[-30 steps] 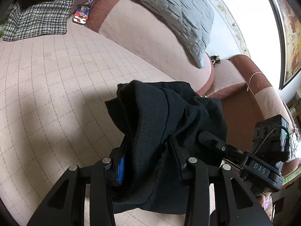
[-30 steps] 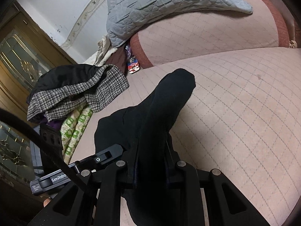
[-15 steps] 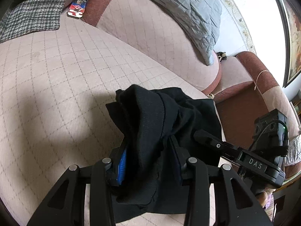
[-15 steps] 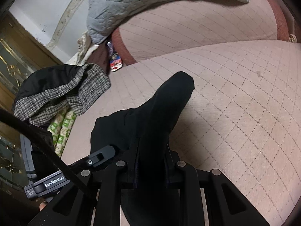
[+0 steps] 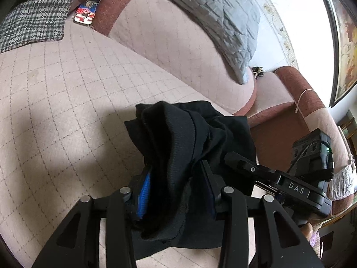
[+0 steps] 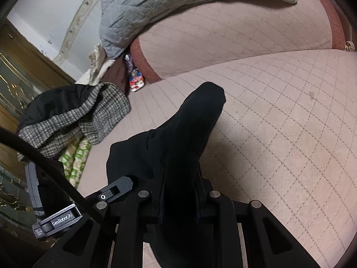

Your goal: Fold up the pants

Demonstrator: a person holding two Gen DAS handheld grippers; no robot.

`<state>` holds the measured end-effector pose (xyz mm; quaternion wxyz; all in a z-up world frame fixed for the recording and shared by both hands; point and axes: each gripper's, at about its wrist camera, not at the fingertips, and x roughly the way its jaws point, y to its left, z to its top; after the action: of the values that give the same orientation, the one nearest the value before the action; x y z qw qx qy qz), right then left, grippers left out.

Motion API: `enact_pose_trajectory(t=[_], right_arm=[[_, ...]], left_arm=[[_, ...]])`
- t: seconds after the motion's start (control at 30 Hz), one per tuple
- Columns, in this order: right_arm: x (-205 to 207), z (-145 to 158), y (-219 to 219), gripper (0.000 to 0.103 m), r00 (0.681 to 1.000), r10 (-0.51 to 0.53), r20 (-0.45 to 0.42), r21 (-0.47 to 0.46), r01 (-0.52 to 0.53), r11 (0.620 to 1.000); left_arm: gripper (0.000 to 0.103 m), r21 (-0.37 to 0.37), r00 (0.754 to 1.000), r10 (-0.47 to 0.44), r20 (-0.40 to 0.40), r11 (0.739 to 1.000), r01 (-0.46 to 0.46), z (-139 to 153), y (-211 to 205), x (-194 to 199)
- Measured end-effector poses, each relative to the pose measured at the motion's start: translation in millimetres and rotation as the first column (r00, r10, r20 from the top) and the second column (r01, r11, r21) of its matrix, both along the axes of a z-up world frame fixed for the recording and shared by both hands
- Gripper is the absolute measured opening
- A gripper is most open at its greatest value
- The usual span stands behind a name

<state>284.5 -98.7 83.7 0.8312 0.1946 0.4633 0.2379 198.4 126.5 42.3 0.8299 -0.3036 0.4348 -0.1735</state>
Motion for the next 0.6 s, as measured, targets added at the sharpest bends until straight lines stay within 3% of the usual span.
enact_pose_trajectory(t=[0.07, 0.13, 0.2, 0.3, 0.4, 0.47, 0.57, 0.6], right_arm=[[1.3, -5.9, 4.2, 0.024, 1.0, -0.01, 0.005, -0.057, 0.01, 0.998], [1.7, -13.2, 10.9, 0.031, 0.998, -0.045, 0.039, -0.204, 0.052, 0.978], [0.9, -17.4, 12.6, 0.032, 0.997, -0.051, 0.057, -0.268, 0.065, 0.961], [-2.3, -15.1, 6.8, 0.032, 0.995, -0.076, 0.071, -0.259, 0.092, 0.961], [-1.8, -6.4, 3.7, 0.032, 0.991, -0.103, 0.087, -0.247, 0.122, 0.961], [1.2, -1.5, 0.3, 0.032, 0.986, -0.141, 0.092, -0.245, 0.16, 0.956], [3.6, 7.7, -3.0, 0.035, 0.952, -0.262, 0.157, -0.309, 0.299, 0.903], [4.0, 9.9, -4.7, 0.035, 0.948, -0.269, 0.167, -0.29, 0.308, 0.906]], left_arm=[[0.039, 0.026, 1.0, 0.022, -0.015, 0.999, -0.022, -5.4, 5.7, 2.3], [0.041, 0.024, 0.999, 0.041, -0.013, 0.999, -0.041, -6.8, 15.5, 1.9], [0.044, 0.01, 0.997, 0.074, 0.005, 0.997, -0.074, -2.2, 32.2, -0.4], [0.047, 0.01, 0.991, 0.13, 0.041, 0.991, -0.131, 9.0, 51.9, -2.7], [0.051, -0.046, 0.986, 0.158, 0.059, 0.987, -0.156, 15.0, 62.1, -3.6], [0.052, -0.051, 0.989, 0.133, 0.058, 0.99, -0.13, 14.4, 53.8, -2.1], [0.052, -0.02, 0.996, 0.078, 0.038, 0.997, -0.077, 6.3, 29.1, 0.9], [0.052, -0.027, 0.997, 0.065, 0.029, 0.998, -0.064, 4.2, 23.3, 0.4]])
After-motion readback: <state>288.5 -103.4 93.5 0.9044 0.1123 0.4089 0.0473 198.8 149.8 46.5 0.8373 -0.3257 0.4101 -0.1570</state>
